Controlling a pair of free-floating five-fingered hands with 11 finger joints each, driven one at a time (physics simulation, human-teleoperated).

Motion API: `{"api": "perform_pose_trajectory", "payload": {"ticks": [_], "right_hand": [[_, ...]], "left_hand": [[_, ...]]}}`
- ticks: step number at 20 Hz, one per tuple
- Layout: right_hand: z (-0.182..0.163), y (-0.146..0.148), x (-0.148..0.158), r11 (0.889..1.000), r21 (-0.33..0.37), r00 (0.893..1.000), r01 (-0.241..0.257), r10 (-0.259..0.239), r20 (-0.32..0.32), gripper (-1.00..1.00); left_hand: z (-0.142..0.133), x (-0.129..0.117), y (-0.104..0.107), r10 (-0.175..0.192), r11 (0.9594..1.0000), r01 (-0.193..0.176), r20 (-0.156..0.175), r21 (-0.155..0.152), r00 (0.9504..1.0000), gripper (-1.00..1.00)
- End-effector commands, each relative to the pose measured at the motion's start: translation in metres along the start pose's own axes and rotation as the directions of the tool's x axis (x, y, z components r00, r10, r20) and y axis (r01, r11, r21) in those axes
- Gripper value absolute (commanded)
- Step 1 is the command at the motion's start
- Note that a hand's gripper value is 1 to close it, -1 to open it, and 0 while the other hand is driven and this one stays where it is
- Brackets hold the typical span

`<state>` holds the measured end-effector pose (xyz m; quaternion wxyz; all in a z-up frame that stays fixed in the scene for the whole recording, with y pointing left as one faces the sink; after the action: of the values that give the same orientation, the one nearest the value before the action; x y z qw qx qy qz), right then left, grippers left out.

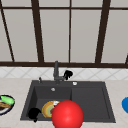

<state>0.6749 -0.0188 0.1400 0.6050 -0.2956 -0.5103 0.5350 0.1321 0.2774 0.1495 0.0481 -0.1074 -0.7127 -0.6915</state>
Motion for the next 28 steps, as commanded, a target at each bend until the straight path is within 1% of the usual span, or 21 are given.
{"api": "perform_pose_trajectory", "payload": {"ticks": [1, 2, 4, 6, 7, 9, 10, 13, 14, 15, 16, 17, 19, 20, 21, 22, 23, 24, 26, 27, 28], "right_hand": [[-0.001, 0.000, 0.000, 0.999, -0.040, 1.000, -0.028, 0.028, 0.009, 1.00], [-0.011, -0.005, 0.007, 0.999, -0.021, 1.000, -0.029, 0.029, -0.006, 1.00], [-0.010, -0.022, 0.017, 0.998, -0.026, 0.997, -0.065, 0.063, -0.046, 1.00], [-0.013, -0.032, 0.028, 0.997, -0.020, 0.994, -0.079, 0.077, -0.081, 1.00], [-0.008, -0.039, 0.035, 0.994, -0.011, 0.989, -0.113, 0.111, -0.094, 1.00], [-0.002, -0.040, 0.043, 0.985, 0.014, 0.977, -0.174, 0.174, -0.125, 1.00], [0.002, -0.039, 0.049, 0.988, 0.017, 0.977, -0.151, 0.152, -0.148, 1.00], [0.008, -0.044, 0.062, 0.980, 0.034, 0.957, -0.197, 0.200, -0.209, 1.00], [0.009, -0.044, 0.067, 0.970, 0.042, 0.944, -0.240, 0.244, -0.223, 1.00], [0.010, -0.041, 0.071, 0.954, 0.043, 0.924, -0.295, 0.297, -0.240, 1.00], [0.013, -0.038, 0.073, 0.945, 0.044, 0.909, -0.325, 0.325, -0.261, 1.00], [0.016, -0.038, 0.078, 0.942, 0.050, 0.899, -0.332, 0.332, -0.285, 1.00], [0.020, -0.038, 0.088, 0.936, 0.026, 0.871, -0.351, 0.336, -0.359, 1.00], [0.022, -0.037, 0.094, 0.927, 0.008, 0.853, -0.375, 0.349, -0.387, 1.00], [0.023, -0.033, 0.099, 0.914, -0.007, 0.832, -0.407, 0.367, -0.416, 1.00], [0.024, -0.028, 0.104, 0.898, -0.022, 0.807, -0.439, 0.383, -0.449, 1.00], [0.024, -0.020, 0.108, 0.882, -0.035, 0.779, -0.470, 0.396, -0.487, 1.00], [0.025, -0.012, 0.113, 0.862, -0.043, 0.744, -0.504, 0.409, -0.528, 1.00], [0.026, -0.002, 0.123, 0.834, -0.077, 0.682, -0.546, 0.389, -0.619, 1.00], [0.026, 0.000, 0.128, 0.824, -0.095, 0.664, -0.559, 0.377, -0.645, 1.00], [0.025, 0.000, 0.135, 0.802, -0.074, 0.635, -0.593, 0.410, -0.654, 1.00]], "left_hand": [[0.000, 0.000, 0.000, 0.000, 1.0000, 0.000, 0.000, 0.000, 1.0000, 0.00], [0.000, 0.000, 0.000, 0.000, 1.0000, 0.000, 0.000, 0.000, 1.0000, 0.00], [0.000, 0.000, 0.000, 0.000, 1.0000, 0.000, 0.000, 0.000, 1.0000, 0.00], [0.000, 0.000, 0.000, 0.000, 1.0000, 0.000, 0.000, 0.000, 1.0000, 0.00], [0.000, 0.000, 0.000, 0.000, 1.0000, 0.000, 0.000, 0.000, 1.0000, 0.00], [0.000, 0.000, 0.000, 0.000, 1.0000, 0.000, 0.000, 0.000, 1.0000, 0.00], [0.000, 0.000, 0.000, 0.000, 1.0000, 0.000, 0.000, 0.000, 1.0000, 0.00], [0.000, 0.000, 0.000, 0.000, 1.0000, 0.000, 0.000, 0.000, 1.0000, 0.00], [0.000, 0.000, 0.000, 0.000, 1.0000, 0.000, 0.000, 0.000, 1.0000, 0.00], [0.000, 0.000, 0.000, 0.000, 1.0000, 0.000, 0.000, 0.000, 1.0000, 0.00], [0.000, 0.000, 0.000, 0.000, 1.0000, 0.000, 0.000, 0.000, 1.0000, 0.00], [0.000, 0.000, 0.000, 0.000, 1.0000, 0.000, 0.000, 0.000, 1.0000, 0.00], [0.000, 0.000, 0.000, 0.000, 1.0000, 0.000, 0.000, 0.000, 1.0000, 0.00], [0.000, 0.000, 0.000, 0.000, 1.0000, 0.000, 0.000, 0.000, 1.0000, 0.00], [0.000, 0.000, 0.000, 0.000, 1.0000, 0.000, 0.000, 0.000, 1.0000, 0.00], [0.000, 0.000, 0.000, 0.000, 1.0000, 0.000, 0.000, 0.000, 1.0000, 0.00], [0.000, 0.000, 0.000, 0.000, 1.0000, 0.000, 0.000, 0.000, 1.0000, 0.00], [0.000, 0.000, 0.000, 0.000, 1.0000, 0.000, 0.000, 0.000, 1.0000, 0.00], [0.000, 0.000, 0.000, 0.000, 1.0000, 0.000, 0.000, 0.000, 1.0000, 0.00], [0.000, 0.000, 0.000, 0.000, 1.0000, 0.000, 0.000, 0.000, 1.0000, 0.00], [0.000, 0.000, 0.000, 0.000, 1.0000, 0.000, 0.000, 0.000, 1.0000, 0.00]]}}
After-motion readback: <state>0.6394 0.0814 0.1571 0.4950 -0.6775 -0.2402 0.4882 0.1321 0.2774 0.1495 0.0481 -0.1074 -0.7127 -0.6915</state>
